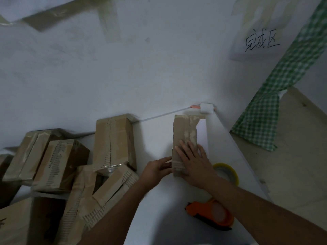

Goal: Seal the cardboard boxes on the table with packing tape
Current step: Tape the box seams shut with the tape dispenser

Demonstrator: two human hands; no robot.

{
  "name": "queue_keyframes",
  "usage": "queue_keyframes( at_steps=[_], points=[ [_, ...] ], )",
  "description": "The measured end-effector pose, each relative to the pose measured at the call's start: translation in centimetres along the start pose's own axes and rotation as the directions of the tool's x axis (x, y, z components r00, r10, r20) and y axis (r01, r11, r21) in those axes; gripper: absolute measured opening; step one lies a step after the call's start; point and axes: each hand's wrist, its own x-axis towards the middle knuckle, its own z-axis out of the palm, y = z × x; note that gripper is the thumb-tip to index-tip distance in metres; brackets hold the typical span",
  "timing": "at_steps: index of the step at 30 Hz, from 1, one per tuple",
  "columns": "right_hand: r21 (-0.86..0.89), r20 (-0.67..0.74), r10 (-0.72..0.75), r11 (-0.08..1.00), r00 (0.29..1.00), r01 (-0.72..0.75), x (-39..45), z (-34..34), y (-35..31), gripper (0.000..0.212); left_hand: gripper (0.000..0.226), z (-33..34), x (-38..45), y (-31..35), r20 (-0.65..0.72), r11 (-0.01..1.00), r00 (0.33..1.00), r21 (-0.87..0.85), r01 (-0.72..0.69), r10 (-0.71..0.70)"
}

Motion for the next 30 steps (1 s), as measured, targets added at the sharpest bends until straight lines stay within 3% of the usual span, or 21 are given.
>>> queue_keyframes(
  at_steps=[3,5,7,9,10,12,13,16,20,23,30],
  points=[
    [0.061,0.022,-0.025,0.998,0.999,0.023,0.4,-0.4,0.4,0.087,0.048,0.1,-0.3,0.3,-0.010,0.996,0.999,0.071,-0.048,0.049],
    [0.189,0.009,-0.008,0.982,1.000,0.006,0.6,-1.2,0.8,0.076,0.046,-0.1,-0.3,0.5,-0.015,0.991,0.998,0.123,-0.056,0.058],
    [0.357,-0.070,0.128,0.929,0.989,-0.095,0.4,-2.0,1.2,0.067,0.042,-0.6,-0.2,1.0,-0.124,0.988,0.992,0.154,-0.015,0.034],
    [0.581,-0.120,0.362,0.781,0.924,-0.231,0.0,-2.5,1.8,0.065,0.044,-1.4,0.1,1.5,-0.321,0.981,0.947,0.177,0.077,-0.017],
    [0.702,-0.078,0.456,0.656,0.886,-0.276,-0.3,-2.5,2.0,0.065,0.048,-1.7,0.4,1.8,-0.388,0.974,0.922,0.199,0.105,-0.020],
    [0.855,0.069,0.492,0.419,0.868,-0.305,-0.7,-2.5,1.8,0.067,0.052,-1.6,0.8,2.6,-0.405,0.954,0.913,0.289,0.082,0.044],
    [0.877,0.118,0.453,0.369,0.884,-0.307,-0.9,-2.5,1.4,0.067,0.054,-1.3,1.1,3.1,-0.378,0.934,0.921,0.355,0.049,0.095],
    [0.883,0.145,0.347,0.377,0.927,-0.280,-1.2,-2.5,0.5,0.061,0.061,0.5,1.6,4.1,-0.213,0.815,0.952,0.577,-0.058,0.219],
    [0.847,0.124,0.275,0.471,0.953,-0.246,-2.1,-2.8,1.0,0.055,0.083,2.4,2.1,3.9,-0.090,0.702,0.993,0.712,0.009,0.078],
    [0.828,0.137,0.339,0.477,0.931,-0.295,-2.9,-3.1,2.0,0.056,0.073,2.5,2.4,3.5,-0.049,0.630,0.998,0.777,0.015,0.037],
    [0.791,0.064,0.460,0.518,0.886,-0.326,-2.0,-3.6,4.4,0.050,0.062,-1.5,4.5,3.9,0.121,0.437,0.987,0.886,-0.157,0.110]
  ],
)
